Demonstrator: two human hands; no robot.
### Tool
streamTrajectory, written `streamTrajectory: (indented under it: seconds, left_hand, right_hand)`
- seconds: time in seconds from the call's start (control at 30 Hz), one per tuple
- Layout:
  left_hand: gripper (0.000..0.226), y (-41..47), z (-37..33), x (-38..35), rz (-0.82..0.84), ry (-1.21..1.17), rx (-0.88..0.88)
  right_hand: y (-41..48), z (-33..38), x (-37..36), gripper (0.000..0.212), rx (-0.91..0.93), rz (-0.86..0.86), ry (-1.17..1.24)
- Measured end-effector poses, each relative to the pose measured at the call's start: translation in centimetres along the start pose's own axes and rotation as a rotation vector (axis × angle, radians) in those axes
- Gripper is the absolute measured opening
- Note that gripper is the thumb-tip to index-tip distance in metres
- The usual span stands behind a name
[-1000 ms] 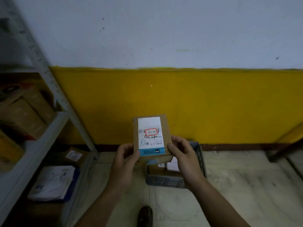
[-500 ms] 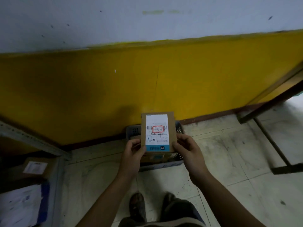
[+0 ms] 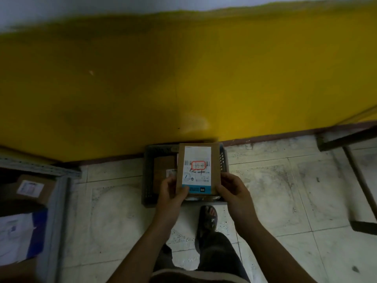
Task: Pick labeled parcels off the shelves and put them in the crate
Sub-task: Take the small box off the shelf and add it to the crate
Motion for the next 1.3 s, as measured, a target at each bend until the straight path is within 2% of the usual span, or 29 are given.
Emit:
streamTrajectory:
  seconds: [0.17, 0.37, 0.53, 0.7, 0.83, 0.87, 1.0, 1.2, 1.3]
  left_hand:
    - [0.042, 3.9, 4.1, -2.6, -0.073, -0.098, 0.047]
    - [0.053, 10.6, 12.2, -1.9, -0.181, -0.108, 0.117]
    - [0.047, 15.2, 17.5, -1.0, -0.127, -0.144, 0.194]
    - [0.047, 20.2, 21.7, 0.9, -0.097, 0.008, 0.228]
    - [0.047, 25.5, 25.8, 0.3, 0.031, 0.095, 0.281]
    - [0.048, 26.7, 26.8, 0.2, 0.063, 0.108, 0.288]
    - [0.052, 30.7, 29.1, -1.2, 0.177, 0.157, 0.276]
    - [0.070, 35.3, 32.1, -2.5, 0.212, 0.332, 0.224]
    - [0.057, 36.3, 34.5, -2.7, 0.163, 0.385, 0.219]
  right_hand:
    - [4.1, -4.6, 1.3, 0.025, -0.071, 0.031, -0.003]
    - [8.4, -14.7, 0.1, 0.027, -0.224, -0.008, -0.025]
    - [10.6, -22.0, 0.7, 0.031, -0.318, -0.054, -0.050]
    - [14.7, -26.4, 2.2, 0.054, -0.331, -0.132, -0.175]
    - [20.2, -31.0, 0.8, 0.027, -0.322, -0.022, -0.335]
    - [21.5, -32.4, 0.2, 0.026, -0.317, 0.017, -0.382]
    - [24.2, -36.7, -1.4, 0.043, -0.342, 0.105, -0.451]
    - [26.1, -40.5, -0.6, 0.043, -0.360, 0.047, -0.529]
    - [26.4, -42.3, -0.6, 0.043, -0.393, 0.041, -0.539]
Point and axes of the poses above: each hand's wrist, its own y-axis towards the middle knuckle, its own x-axis out of the back of the hand, z = x × y, the point moved 9 cm from there along y, towards the middle knuckle, and after that the axes turned 10 degrees about -y, right-handed, at the moved point
